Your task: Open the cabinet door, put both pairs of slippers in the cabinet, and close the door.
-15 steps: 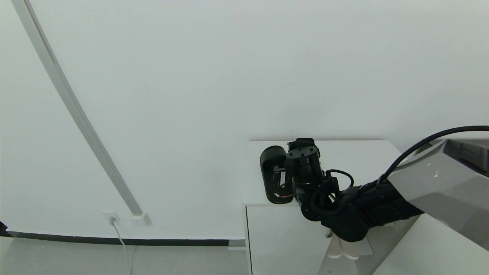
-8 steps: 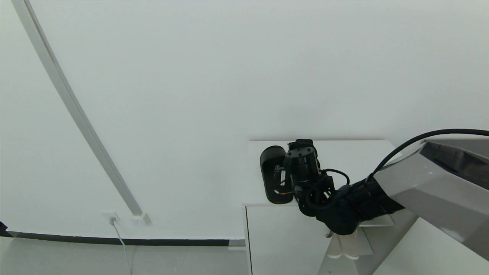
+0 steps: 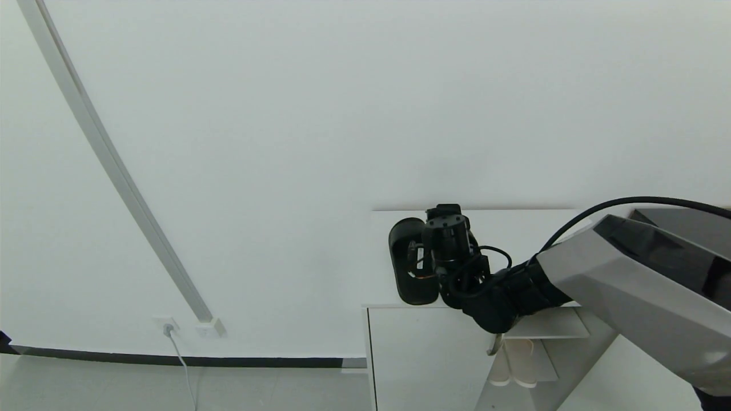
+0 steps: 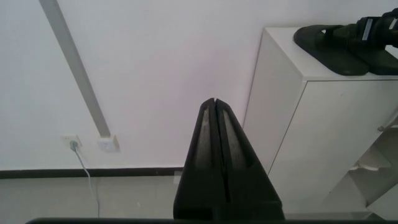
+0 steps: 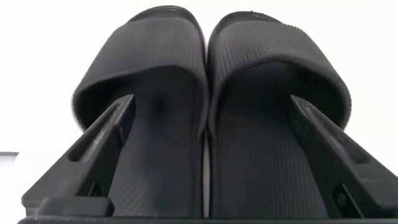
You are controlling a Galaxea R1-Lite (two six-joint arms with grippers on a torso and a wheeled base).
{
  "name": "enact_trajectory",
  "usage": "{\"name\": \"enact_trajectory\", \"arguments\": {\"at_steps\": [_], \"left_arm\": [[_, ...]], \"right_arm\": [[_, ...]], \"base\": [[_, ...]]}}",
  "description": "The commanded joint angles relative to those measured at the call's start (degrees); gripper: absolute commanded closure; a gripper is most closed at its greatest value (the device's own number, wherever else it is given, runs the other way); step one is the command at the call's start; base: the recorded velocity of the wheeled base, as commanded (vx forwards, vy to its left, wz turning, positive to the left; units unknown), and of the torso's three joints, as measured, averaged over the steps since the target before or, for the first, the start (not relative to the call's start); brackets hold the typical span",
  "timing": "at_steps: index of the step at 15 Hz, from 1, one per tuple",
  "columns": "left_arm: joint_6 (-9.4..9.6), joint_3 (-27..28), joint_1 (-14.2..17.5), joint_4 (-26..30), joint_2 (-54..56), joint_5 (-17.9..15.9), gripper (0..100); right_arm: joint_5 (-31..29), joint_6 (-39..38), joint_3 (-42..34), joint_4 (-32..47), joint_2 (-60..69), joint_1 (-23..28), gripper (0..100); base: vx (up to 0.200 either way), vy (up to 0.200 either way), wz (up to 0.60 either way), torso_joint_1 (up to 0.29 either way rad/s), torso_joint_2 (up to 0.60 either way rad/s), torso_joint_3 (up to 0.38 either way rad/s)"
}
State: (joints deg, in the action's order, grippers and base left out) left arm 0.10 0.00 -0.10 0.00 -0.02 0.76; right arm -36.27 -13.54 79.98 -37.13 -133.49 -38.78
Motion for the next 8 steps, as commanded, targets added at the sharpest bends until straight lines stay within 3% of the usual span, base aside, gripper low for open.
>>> {"name": "enact_trajectory", "arguments": {"at_steps": [1,8], "left_arm": [[-0.01,0.0,0.0,0.0,-0.1,-0.1,100],[-0.01,0.0,0.0,0.0,-0.1,0.0,100]], "right_arm": [[0.8,0.4,2.7,0.0,-3.4,0.5,0],[2.0,1.5,7.9,0.1,-6.6,2.8,0]], "base": [[0.0,0.0,0.0,0.0,0.0,0.0],[0.0,0.0,0.0,0.0,0.0,0.0]]}}
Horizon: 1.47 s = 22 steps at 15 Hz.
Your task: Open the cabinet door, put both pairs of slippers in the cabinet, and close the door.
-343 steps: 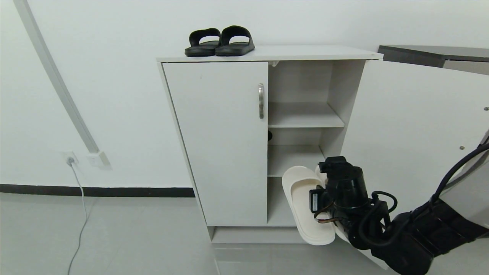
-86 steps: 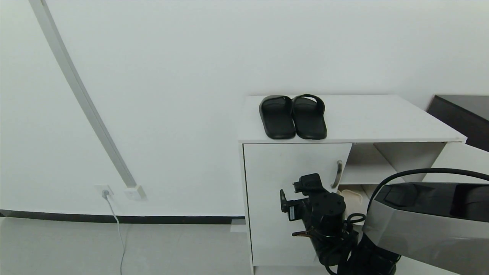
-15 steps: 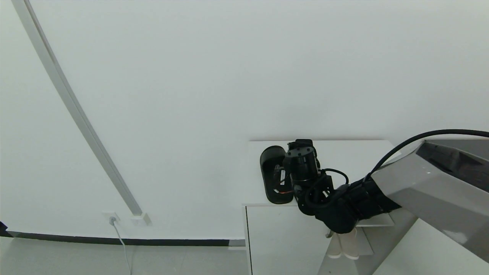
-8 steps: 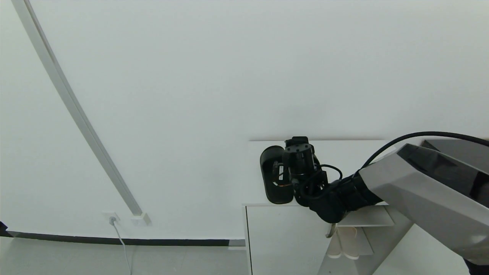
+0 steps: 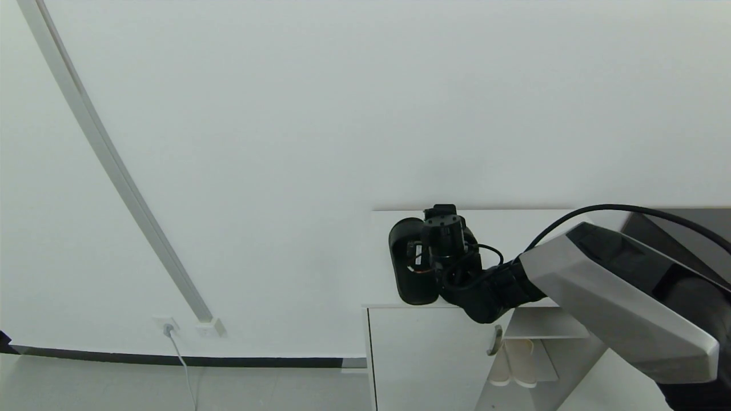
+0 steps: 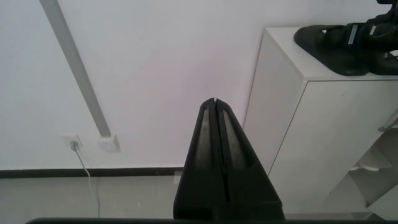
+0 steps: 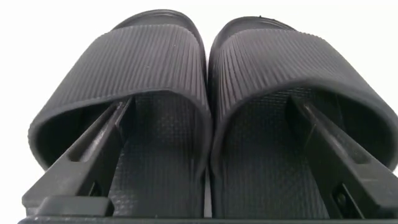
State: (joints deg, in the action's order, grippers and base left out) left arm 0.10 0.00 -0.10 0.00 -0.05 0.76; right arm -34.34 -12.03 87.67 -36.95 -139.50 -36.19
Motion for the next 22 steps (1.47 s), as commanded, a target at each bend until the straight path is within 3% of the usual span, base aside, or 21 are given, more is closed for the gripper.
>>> {"name": "enact_trajectory", "arguments": {"at_steps": [1,2,12,17,21,22], "left_arm": [[-0.01,0.0,0.0,0.0,0.0,0.0,100],[-0.01,0.0,0.0,0.0,0.0,0.0,100],[-0.19,0.0,0.0,0.0,0.0,0.0,100],[-0.1,0.0,0.0,0.0,0.0,-0.1,100],[-0.19,0.0,0.0,0.0,0.0,0.0,100],[-0.19,0.0,0.0,0.0,0.0,0.0,100]], "right_arm": [[0.1,0.0,0.3,-0.1,-0.6,0.3,0],[0.4,0.0,0.2,-0.1,-0.6,0.3,100],[0.9,-0.5,-2.2,-0.5,2.4,0.1,100],[12.7,-0.1,-23.7,-7.3,20.3,-2.0,100],[24.9,0.1,-44.3,-8.1,38.8,-4.8,100],[25.6,0.1,-46.5,-7.9,41.6,-5.2,100]], "base": [[0.0,0.0,0.0,0.0,0.0,0.0],[0.0,0.0,0.0,0.0,0.0,0.0],[0.0,0.0,0.0,0.0,0.0,0.0],[0.0,0.0,0.0,0.0,0.0,0.0],[0.0,0.0,0.0,0.0,0.0,0.0],[0.0,0.0,0.0,0.0,0.0,0.0]]}}
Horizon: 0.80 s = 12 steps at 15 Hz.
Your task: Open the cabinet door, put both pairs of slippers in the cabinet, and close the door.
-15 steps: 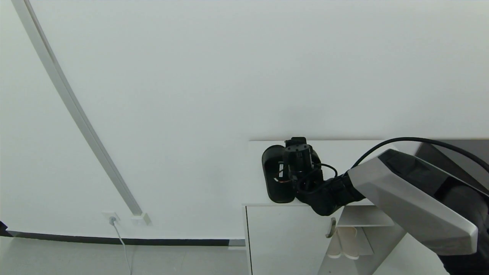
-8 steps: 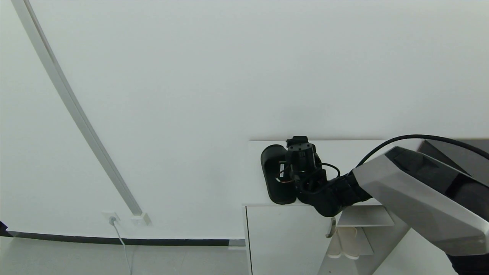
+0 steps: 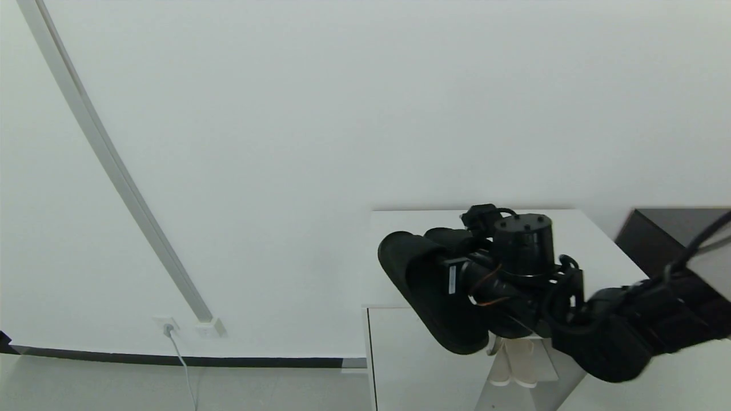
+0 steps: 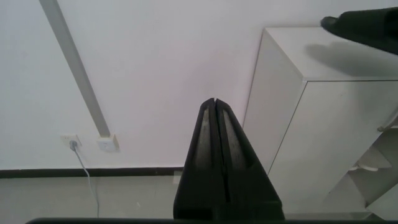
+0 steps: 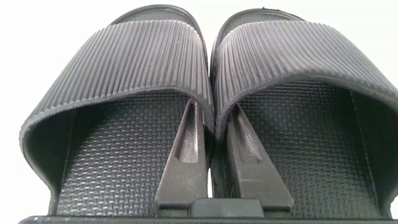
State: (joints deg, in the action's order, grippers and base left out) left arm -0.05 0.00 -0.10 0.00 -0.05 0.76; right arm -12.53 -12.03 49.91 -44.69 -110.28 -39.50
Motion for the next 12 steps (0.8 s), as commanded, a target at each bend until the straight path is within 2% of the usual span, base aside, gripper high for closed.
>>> {"name": "enact_trajectory", "arguments": {"at_steps": [1,9,12], "left_arm": [[-0.04,0.0,0.0,0.0,0.0,0.0,100],[-0.04,0.0,0.0,0.0,0.0,0.0,100],[-0.13,0.0,0.0,0.0,0.0,0.0,100]], "right_arm": [[3.9,0.1,-9.3,0.2,13.2,-2.3,100],[3.7,0.2,-10.2,0.2,12.7,-4.8,100],[3.7,0.9,-10.7,0.1,12.8,-5.3,100]], "base": [[0.0,0.0,0.0,0.0,0.0,0.0],[0.0,0.0,0.0,0.0,0.0,0.0],[-0.2,0.0,0.0,0.01,0.01,-0.001]]}}
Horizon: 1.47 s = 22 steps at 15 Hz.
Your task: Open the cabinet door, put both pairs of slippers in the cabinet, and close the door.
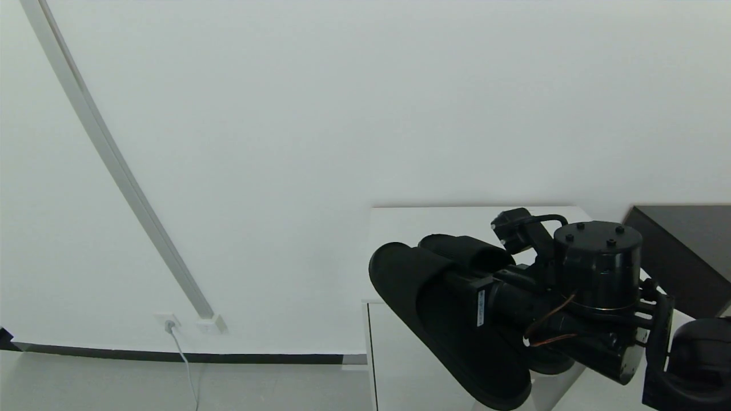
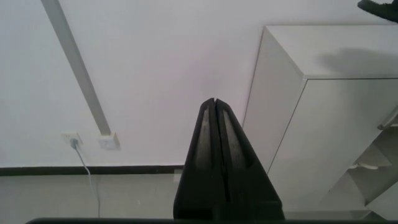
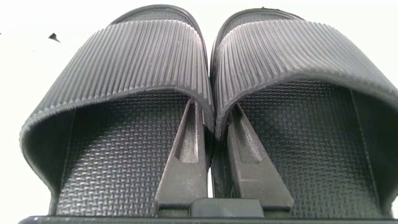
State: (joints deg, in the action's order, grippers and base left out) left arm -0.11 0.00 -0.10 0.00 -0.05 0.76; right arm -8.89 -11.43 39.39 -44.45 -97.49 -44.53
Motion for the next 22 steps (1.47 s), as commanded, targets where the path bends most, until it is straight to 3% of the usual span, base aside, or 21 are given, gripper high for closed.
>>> {"name": "enact_trajectory", "arguments": {"at_steps": [1,6,22], "left_arm": [[0.02,0.0,0.0,0.0,0.0,0.0,100],[-0.07,0.0,0.0,0.0,0.0,0.0,100],[-0.15,0.0,0.0,0.0,0.0,0.0,100]], "right_arm": [[0.0,0.7,-0.5,-0.2,0.0,-0.3,100],[0.0,0.7,-0.6,-0.2,0.0,-0.4,100],[0.0,1.5,-1.3,-0.3,-0.2,-1.2,100]], "base": [[-0.2,0.0,0.0,0.007,0.01,0.002],[-0.2,0.0,0.0,-0.002,0.0,0.002],[0.0,-0.013,0.0,0.0,0.0,0.0]]}}
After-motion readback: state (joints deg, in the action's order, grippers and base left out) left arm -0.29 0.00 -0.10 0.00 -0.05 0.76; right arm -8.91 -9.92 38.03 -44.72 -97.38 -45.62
